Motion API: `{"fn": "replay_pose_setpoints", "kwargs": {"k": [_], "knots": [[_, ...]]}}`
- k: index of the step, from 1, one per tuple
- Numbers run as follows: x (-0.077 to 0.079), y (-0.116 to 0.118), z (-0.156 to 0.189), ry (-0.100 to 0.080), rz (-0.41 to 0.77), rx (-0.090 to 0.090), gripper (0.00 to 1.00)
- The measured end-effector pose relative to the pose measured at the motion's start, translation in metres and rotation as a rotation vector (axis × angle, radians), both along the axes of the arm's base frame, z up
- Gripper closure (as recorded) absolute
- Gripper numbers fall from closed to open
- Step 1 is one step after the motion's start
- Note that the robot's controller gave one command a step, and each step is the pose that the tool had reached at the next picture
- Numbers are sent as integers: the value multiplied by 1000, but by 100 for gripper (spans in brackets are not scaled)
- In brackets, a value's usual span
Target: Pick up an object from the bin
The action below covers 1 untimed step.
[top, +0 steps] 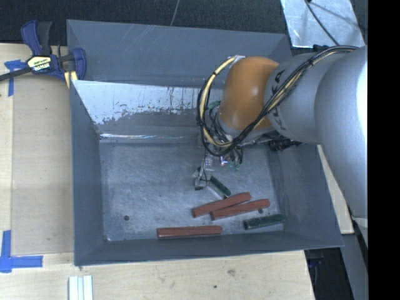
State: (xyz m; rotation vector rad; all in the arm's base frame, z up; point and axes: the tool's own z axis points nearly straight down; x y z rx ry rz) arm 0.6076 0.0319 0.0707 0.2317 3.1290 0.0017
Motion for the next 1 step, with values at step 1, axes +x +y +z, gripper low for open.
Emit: {"fn": "replay_pose_setpoints", "kwargs": {"k": [1], "knots": [[-25,-99,0,-1,39,-3,100]]}}
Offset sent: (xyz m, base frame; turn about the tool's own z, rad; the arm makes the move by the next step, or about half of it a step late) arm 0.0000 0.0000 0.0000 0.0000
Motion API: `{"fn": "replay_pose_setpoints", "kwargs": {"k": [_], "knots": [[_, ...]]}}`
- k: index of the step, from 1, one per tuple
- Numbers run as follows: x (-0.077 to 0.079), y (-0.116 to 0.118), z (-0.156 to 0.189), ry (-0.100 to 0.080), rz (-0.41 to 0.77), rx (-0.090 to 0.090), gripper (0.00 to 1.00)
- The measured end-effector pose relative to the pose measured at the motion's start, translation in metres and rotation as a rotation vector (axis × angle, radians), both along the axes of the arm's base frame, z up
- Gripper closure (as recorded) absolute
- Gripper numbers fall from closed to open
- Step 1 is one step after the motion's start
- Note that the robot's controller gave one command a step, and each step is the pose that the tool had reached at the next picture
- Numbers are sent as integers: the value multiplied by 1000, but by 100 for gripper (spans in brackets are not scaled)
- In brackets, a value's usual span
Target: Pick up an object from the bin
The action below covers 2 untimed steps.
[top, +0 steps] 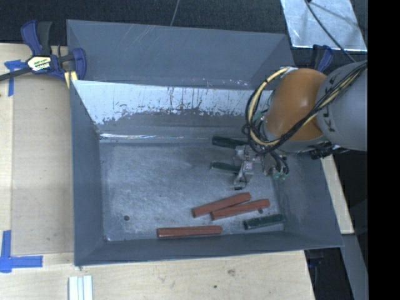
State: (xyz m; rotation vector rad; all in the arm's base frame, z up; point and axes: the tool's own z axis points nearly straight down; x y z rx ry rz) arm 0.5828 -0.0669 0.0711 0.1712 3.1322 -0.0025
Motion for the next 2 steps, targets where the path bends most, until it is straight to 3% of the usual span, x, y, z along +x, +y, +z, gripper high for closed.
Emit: {"fn": "replay_pose_setpoints", "kwargs": {"k": [1,2], "knots": [[0,0,0,0,0,0,100],[41,-58,203,-1,-107,1,100]]}}
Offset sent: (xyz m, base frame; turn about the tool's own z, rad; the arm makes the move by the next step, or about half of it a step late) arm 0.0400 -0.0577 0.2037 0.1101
